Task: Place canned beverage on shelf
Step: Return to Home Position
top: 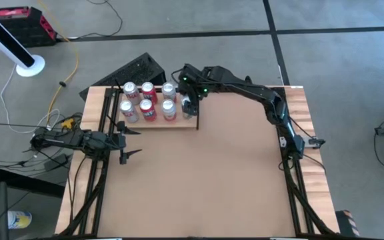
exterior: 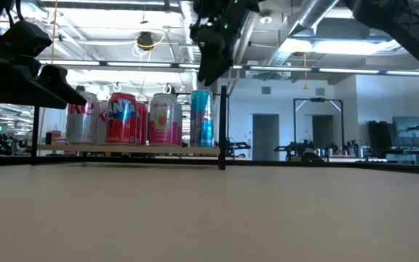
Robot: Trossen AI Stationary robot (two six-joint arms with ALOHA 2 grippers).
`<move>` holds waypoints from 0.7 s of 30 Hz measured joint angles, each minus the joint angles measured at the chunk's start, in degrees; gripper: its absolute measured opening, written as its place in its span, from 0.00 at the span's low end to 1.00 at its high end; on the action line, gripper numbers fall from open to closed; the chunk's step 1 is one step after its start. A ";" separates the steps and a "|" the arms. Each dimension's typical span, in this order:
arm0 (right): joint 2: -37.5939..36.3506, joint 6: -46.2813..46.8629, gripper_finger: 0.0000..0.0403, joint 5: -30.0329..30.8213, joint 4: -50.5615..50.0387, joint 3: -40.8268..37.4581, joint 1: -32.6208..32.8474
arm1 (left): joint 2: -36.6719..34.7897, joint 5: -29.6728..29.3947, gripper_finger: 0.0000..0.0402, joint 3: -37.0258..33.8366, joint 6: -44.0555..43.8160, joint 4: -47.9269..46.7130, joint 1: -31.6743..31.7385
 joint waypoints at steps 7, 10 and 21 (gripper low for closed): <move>-6.33 3.75 0.77 -0.15 -5.19 0.31 1.43 | 0.00 -0.01 0.84 0.00 0.00 0.00 0.00; -9.66 6.19 0.77 -0.13 -11.65 0.29 3.19 | 0.02 -0.01 0.84 0.00 0.00 0.00 0.01; -23.06 13.84 0.77 10.41 -11.73 -11.25 16.35 | 0.02 -0.01 0.84 0.00 0.00 0.00 0.02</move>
